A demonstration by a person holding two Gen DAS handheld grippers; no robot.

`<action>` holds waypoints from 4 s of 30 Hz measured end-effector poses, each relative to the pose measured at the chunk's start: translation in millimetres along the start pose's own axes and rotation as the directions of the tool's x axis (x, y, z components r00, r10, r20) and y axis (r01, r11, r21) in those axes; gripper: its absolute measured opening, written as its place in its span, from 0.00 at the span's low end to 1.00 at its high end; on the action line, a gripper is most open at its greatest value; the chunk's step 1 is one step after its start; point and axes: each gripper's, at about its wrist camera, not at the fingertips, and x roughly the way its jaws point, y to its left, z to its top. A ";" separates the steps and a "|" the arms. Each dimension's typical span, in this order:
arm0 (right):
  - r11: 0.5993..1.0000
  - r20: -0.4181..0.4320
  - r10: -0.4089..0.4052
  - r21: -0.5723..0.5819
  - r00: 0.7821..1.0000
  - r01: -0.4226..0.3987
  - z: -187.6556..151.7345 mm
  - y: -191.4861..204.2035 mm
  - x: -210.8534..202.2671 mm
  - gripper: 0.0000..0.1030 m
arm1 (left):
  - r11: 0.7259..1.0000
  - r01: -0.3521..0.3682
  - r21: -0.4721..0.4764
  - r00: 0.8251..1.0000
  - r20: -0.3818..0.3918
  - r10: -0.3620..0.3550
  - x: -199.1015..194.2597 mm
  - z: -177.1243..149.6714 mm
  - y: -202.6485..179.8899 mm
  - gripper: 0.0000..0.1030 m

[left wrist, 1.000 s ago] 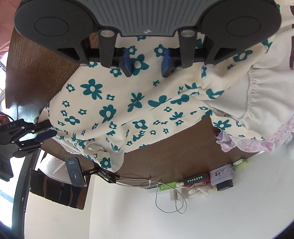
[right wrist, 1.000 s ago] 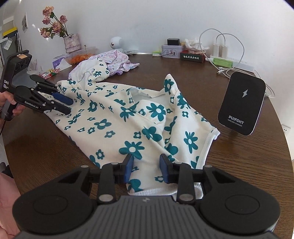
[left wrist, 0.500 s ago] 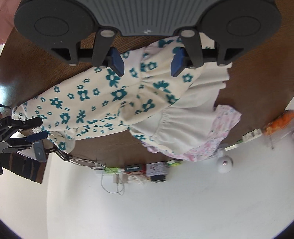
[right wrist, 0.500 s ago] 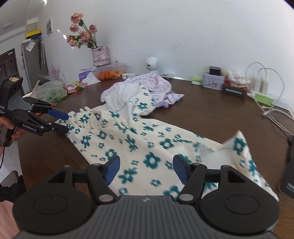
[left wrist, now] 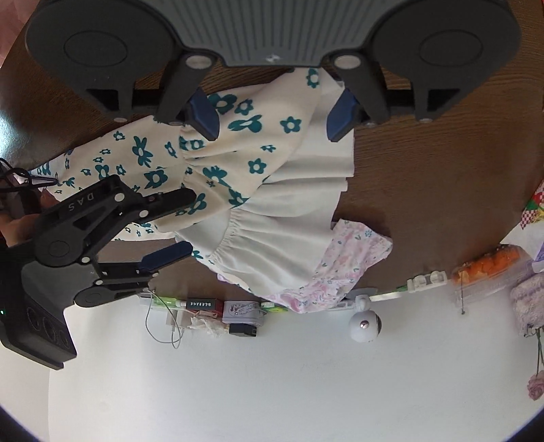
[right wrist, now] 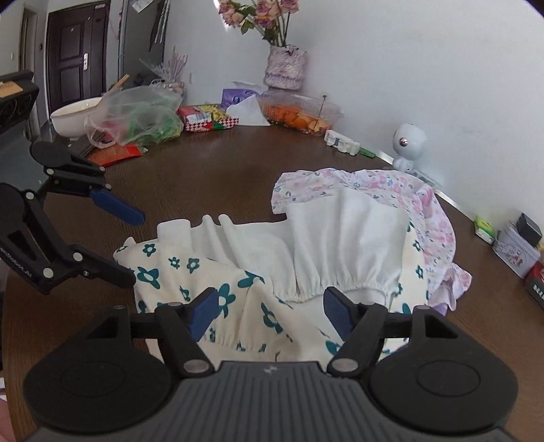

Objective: Fold clothes

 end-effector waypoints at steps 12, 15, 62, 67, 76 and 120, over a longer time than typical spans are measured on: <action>0.979 -0.136 0.159 0.147 0.978 -0.139 12.9 -21.8 38.3 0.05 | 0.996 0.093 0.009 0.996 -0.015 -0.093 1.9 9.9 20.1 0.01; 0.974 -0.117 0.147 0.193 0.982 -0.122 9.5 -29.4 43.3 0.05 | 0.997 0.059 0.040 0.997 0.050 -0.061 -9.4 27.1 21.7 0.02; 0.788 0.061 -0.261 0.590 0.963 0.176 -166.0 -69.2 -122.4 0.50 | 0.986 0.135 0.095 0.988 0.068 -0.141 88.1 66.8 -93.7 0.54; 0.781 0.039 -0.329 0.573 0.943 0.248 -186.4 -61.9 -168.2 0.54 | 0.993 0.054 0.110 0.995 0.079 -0.063 52.5 46.3 -80.8 0.53; 0.707 -0.079 -0.377 0.619 0.923 0.342 -246.8 -65.8 -185.1 0.53 | 0.998 -0.024 0.058 1.000 -0.006 0.024 54.0 9.1 -55.5 0.34; 0.652 -0.078 -0.424 0.666 0.902 0.363 -263.8 -86.9 -186.5 0.75 | 0.879 0.389 0.276 0.914 -0.239 -0.329 69.3 87.9 -60.0 0.07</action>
